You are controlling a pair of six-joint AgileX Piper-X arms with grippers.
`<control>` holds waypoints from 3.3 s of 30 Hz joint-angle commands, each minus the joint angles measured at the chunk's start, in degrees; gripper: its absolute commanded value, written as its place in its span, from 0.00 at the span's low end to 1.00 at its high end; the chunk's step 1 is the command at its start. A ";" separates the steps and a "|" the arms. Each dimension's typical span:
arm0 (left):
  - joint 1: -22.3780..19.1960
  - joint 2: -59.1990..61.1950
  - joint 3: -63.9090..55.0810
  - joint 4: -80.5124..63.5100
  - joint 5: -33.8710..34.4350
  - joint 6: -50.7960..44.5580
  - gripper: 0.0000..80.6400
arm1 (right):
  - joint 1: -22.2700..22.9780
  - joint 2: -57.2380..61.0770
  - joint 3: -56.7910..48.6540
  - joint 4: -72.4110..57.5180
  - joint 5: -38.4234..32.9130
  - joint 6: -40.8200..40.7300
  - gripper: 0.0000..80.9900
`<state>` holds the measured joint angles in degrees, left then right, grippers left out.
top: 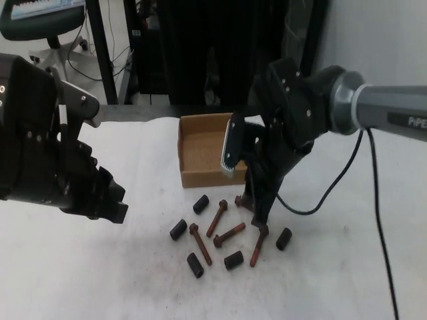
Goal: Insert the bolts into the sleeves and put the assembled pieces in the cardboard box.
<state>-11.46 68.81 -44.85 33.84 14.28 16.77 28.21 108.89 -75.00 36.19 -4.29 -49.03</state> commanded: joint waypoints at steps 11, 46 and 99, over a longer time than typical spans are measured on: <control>-0.16 -0.01 -0.37 0.48 -0.03 0.36 0.40 | -0.19 4.64 -0.28 -1.94 -0.37 0.62 0.49; -0.16 -0.01 -0.37 1.51 -0.03 0.36 0.40 | -0.95 6.82 -0.93 -5.56 0.97 -1.14 0.02; -0.16 -0.01 -0.37 2.81 0.19 -0.06 0.40 | 1.91 2.74 -0.93 -7.78 5.44 -1.19 0.01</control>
<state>-11.46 68.81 -44.85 36.43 14.61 16.77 30.11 115.94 -76.24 27.54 1.82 -51.91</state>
